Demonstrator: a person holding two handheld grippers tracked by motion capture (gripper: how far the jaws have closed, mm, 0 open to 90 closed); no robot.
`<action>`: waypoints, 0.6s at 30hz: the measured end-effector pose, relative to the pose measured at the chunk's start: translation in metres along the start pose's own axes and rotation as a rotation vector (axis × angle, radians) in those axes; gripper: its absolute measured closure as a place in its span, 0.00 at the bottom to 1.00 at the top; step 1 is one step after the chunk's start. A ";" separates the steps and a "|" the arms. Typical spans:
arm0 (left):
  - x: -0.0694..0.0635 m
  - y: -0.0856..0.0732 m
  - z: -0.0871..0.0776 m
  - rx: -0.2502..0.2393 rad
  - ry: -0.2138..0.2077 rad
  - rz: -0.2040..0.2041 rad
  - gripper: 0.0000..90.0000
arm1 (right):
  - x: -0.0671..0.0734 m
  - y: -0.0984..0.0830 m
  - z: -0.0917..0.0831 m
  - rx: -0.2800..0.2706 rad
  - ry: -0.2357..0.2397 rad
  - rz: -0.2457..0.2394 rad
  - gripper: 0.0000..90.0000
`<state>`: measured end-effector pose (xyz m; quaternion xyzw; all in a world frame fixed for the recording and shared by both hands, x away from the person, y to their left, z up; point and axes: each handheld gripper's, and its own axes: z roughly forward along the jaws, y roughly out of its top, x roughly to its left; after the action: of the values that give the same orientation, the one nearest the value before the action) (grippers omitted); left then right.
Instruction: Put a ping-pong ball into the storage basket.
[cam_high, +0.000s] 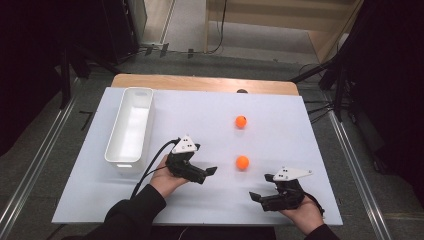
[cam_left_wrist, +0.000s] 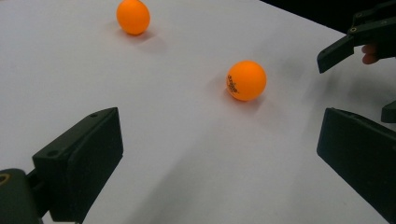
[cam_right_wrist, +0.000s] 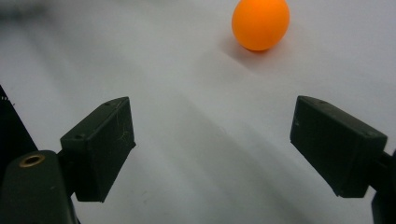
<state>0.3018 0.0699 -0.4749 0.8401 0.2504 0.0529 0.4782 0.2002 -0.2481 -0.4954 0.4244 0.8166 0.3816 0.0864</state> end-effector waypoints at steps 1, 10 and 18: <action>0.000 0.000 0.001 0.000 0.000 0.001 0.01 | 0.000 0.000 0.000 0.000 0.000 0.001 0.14; -0.002 0.007 0.010 -0.014 -0.020 0.013 0.01 | 0.000 0.000 0.000 -0.001 -0.001 -0.005 0.14; -0.003 0.011 0.016 -0.020 -0.022 0.020 0.01 | -0.001 0.000 0.001 -0.004 0.008 -0.004 0.14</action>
<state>0.3090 0.0518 -0.4734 0.8384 0.2363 0.0510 0.4885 0.2013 -0.2480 -0.4963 0.4210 0.8170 0.3847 0.0850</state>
